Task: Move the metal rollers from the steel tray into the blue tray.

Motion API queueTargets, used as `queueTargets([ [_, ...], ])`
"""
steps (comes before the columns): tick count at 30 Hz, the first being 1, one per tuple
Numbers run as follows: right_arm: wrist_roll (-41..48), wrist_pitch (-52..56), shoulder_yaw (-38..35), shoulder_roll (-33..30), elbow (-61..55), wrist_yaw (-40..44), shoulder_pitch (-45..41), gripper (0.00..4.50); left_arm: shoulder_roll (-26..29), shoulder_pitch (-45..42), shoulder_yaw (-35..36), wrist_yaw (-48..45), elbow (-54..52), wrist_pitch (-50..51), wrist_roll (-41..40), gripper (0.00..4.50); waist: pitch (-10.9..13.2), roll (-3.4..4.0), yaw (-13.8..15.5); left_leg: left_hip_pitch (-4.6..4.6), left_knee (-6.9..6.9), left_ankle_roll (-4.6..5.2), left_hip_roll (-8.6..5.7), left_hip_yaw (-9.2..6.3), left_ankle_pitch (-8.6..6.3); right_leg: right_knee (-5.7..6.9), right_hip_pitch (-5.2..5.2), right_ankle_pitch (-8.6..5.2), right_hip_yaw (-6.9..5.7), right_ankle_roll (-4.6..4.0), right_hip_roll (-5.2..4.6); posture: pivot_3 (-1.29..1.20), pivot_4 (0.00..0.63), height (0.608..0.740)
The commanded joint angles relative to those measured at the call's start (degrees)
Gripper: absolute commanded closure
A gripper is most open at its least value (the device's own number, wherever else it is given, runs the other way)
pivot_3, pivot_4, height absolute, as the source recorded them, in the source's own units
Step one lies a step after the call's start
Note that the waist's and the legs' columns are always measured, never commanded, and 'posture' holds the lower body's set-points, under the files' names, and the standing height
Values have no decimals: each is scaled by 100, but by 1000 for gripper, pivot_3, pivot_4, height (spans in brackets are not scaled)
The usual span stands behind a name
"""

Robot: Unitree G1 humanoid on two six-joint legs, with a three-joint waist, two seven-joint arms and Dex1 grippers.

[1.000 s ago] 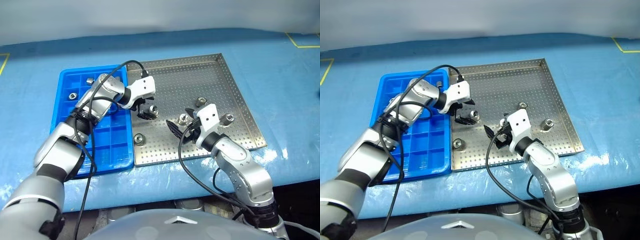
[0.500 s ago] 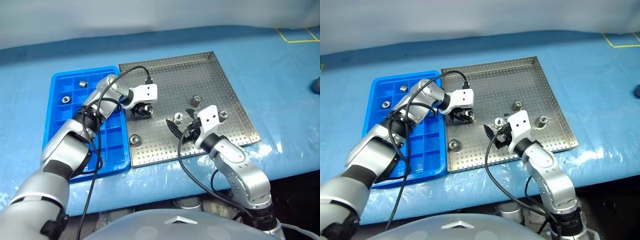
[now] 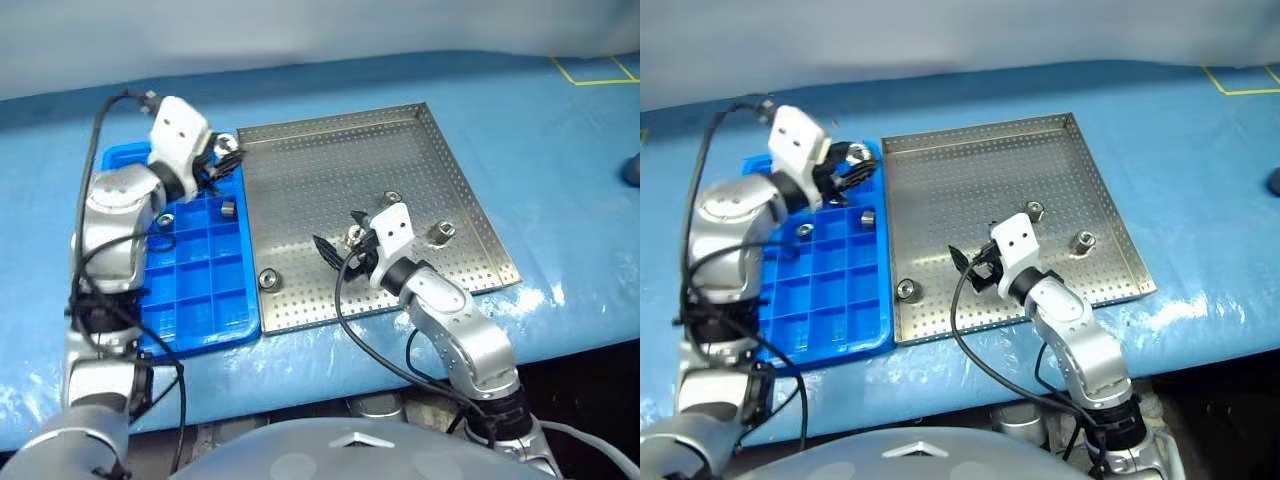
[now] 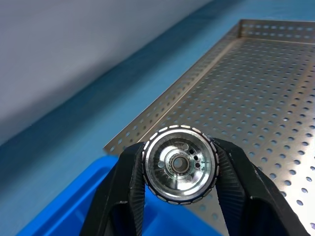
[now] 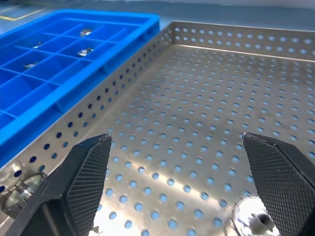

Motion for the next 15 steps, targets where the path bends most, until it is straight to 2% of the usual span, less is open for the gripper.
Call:
queueTargets([
  [1,-45,-337,218,132,119,204,-337,0,-534,471,488,1093,-1112,331,161,2807,1,-5,161,0,2,-2,-3,1,1,3,0,1,0,1,-4,-20,150,740],
  [7,-75,-580,518,300,500,515,-803,0,-1504,1378,474,2629,-1653,60,703,2807,-1,-8,525,7,8,-14,-8,-3,8,13,7,6,-4,8,-7,35,150,740],
  [9,-62,-608,547,326,538,573,-830,0,-1563,1629,335,2956,-1681,-37,967,2807,-2,-10,596,6,8,-16,-8,-6,9,14,7,6,-8,8,-7,41,150,740],
  [11,-69,-613,572,333,544,612,-819,0,-1825,1771,437,3242,-1679,-12,944,2807,-2,-10,631,6,7,-17,-8,-5,9,15,6,6,-7,8,-7,53,150,740],
  [15,-65,-584,590,328,503,665,-757,0,-1939,1970,545,3465,-1403,-191,876,2807,-2,-10,672,6,6,-17,-8,-5,9,14,6,6,-9,8,-9,55,150,740],
])
